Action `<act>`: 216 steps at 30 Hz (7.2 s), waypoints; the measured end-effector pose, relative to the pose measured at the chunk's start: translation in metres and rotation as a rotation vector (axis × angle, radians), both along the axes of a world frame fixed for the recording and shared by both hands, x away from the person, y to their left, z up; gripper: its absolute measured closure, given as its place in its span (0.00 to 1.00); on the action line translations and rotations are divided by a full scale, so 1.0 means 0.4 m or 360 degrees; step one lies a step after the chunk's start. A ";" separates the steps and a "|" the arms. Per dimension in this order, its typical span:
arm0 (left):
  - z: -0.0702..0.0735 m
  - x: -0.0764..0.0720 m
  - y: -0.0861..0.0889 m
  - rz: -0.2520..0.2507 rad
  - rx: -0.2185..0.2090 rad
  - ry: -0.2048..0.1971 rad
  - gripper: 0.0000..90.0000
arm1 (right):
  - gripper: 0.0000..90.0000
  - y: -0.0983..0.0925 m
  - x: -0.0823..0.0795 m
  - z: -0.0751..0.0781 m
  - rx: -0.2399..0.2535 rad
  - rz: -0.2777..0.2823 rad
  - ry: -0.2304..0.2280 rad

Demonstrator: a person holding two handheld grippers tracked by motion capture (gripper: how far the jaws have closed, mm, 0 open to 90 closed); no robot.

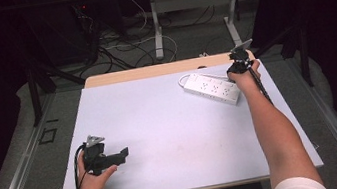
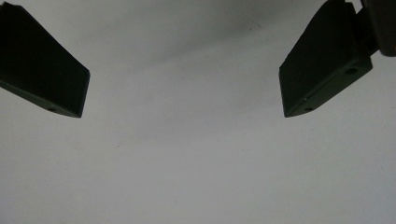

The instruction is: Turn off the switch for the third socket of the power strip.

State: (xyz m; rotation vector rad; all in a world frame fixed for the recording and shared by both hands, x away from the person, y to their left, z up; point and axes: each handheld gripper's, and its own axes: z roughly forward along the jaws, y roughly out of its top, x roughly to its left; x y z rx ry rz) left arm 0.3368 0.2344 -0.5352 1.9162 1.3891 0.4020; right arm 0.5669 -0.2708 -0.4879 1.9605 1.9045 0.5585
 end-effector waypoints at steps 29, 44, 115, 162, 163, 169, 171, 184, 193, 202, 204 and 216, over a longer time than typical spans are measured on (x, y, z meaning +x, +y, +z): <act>-0.001 0.001 0.002 0.0000 0.0013 -0.0002 0.02 | 0.92 0.019 0.008 -0.037 -0.0021 0.0032 0.0116; -0.003 0.002 0.002 0.0004 0.0014 -0.0002 0.03 | 0.99 0.021 0.008 -0.042 -0.0009 0.0035 0.0136; -0.006 0.000 0.000 0.0011 0.0016 -0.0001 0.03 | 0.92 0.007 -0.004 -0.051 -0.0018 0.0030 0.0121; -0.006 0.002 -0.003 0.0002 0.0021 0.0007 0.03 | 0.37 0.088 -0.022 -0.029 0.0204 0.0217 -0.0025; -0.006 0.002 -0.003 0.0001 0.0020 0.0007 0.03 | 0.35 0.088 -0.023 -0.027 0.0197 0.0229 -0.0014; -0.005 0.002 -0.003 0.0002 0.0021 0.0006 0.03 | 0.28 0.093 -0.026 -0.020 0.0225 0.0216 -0.0024; -0.006 0.002 -0.003 -0.0001 0.0019 0.0006 0.03 | 0.25 0.099 -0.027 -0.019 0.0158 0.0227 -0.0019; -0.006 0.002 -0.005 -0.0002 0.0020 0.0005 0.03 | 0.22 0.117 -0.050 -0.006 0.0108 0.0270 -0.0006; -0.006 0.001 -0.005 -0.0001 0.0019 0.0003 0.03 | 0.20 0.144 -0.080 0.020 0.0116 0.0369 -0.0048; -0.007 0.002 -0.005 -0.0002 0.0018 0.0002 0.03 | 0.20 0.169 -0.123 0.054 0.0160 0.0454 -0.0107; -0.007 0.001 -0.007 0.0002 0.0012 0.0002 0.03 | 0.20 0.173 -0.135 0.064 0.0172 0.0474 -0.0121; -0.007 0.001 -0.007 0.0004 0.0012 0.0000 0.03 | 0.21 0.166 -0.205 0.109 0.0292 0.0543 -0.0251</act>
